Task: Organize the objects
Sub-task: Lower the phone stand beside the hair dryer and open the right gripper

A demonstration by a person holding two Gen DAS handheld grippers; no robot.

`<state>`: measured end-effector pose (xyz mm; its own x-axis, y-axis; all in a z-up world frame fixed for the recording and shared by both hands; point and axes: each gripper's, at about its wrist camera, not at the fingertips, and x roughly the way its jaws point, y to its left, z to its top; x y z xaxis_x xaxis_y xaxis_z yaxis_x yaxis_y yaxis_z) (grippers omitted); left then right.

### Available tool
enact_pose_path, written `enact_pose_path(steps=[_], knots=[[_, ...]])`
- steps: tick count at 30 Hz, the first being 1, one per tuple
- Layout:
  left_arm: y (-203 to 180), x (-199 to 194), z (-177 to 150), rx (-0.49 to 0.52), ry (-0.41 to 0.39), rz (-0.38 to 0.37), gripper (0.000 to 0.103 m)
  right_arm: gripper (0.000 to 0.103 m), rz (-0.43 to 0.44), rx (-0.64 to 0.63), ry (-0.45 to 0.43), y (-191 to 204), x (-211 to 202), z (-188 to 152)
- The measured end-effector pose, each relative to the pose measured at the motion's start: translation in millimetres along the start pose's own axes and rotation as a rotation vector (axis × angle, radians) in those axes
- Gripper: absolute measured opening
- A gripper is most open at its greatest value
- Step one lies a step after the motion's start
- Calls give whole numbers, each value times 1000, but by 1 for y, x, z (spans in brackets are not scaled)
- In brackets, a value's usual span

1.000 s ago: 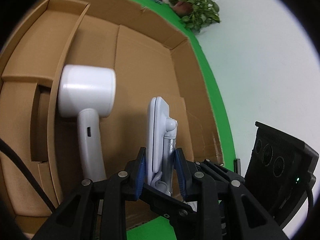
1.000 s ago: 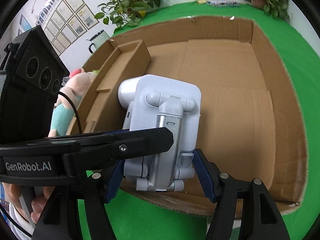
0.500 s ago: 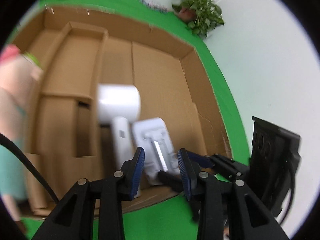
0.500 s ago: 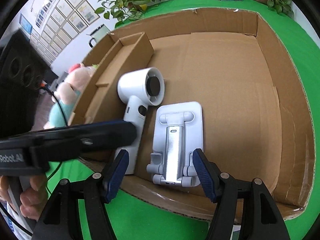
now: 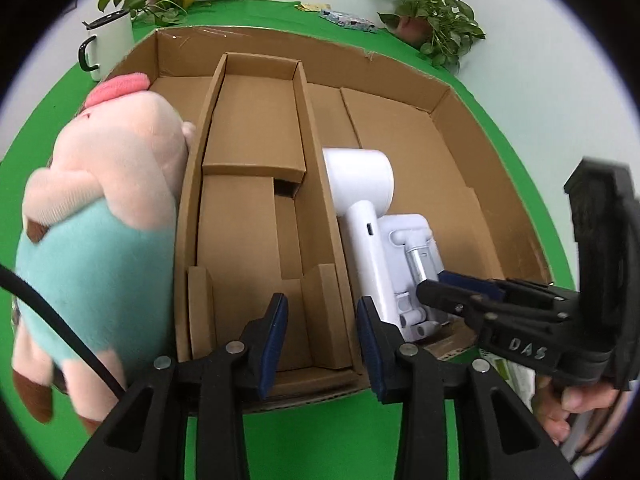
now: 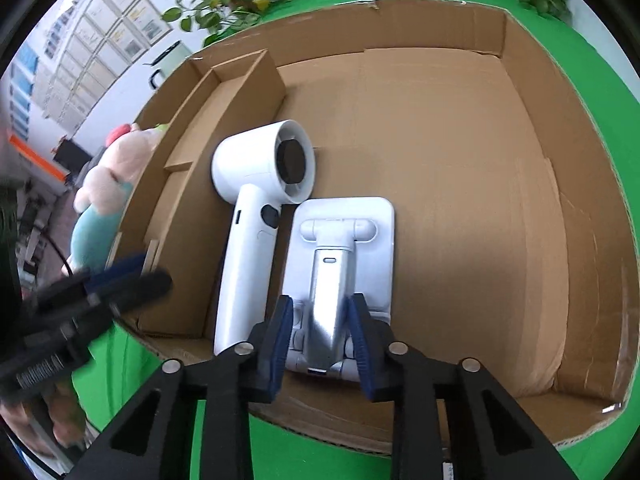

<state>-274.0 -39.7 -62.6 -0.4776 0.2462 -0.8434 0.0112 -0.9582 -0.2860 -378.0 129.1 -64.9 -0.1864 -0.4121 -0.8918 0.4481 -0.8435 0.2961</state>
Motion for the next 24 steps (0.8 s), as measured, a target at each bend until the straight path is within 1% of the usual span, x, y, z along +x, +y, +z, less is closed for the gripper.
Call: enact_pose_path(steps=[3, 7, 12, 16, 20, 24], knots=[[-2, -1, 0, -6, -4, 0, 34, 26, 1, 41, 6, -1, -1, 2], [-1, -1, 2, -47, 2, 0, 34, 26, -4, 39, 15, 6, 0, 0], [-6, 3, 5, -38, 0, 11, 34, 26, -3, 47, 15, 9, 2, 0], [-7, 3, 4, -48, 1, 5, 34, 26, 3, 8, 12, 13, 1, 0], [-8, 4, 5, -53, 2, 5, 34, 26, -26, -55, -3, 22, 0, -5], [-8, 2, 3, -56, -1, 5, 34, 23, -24, -88, -6, 22, 0, -7]])
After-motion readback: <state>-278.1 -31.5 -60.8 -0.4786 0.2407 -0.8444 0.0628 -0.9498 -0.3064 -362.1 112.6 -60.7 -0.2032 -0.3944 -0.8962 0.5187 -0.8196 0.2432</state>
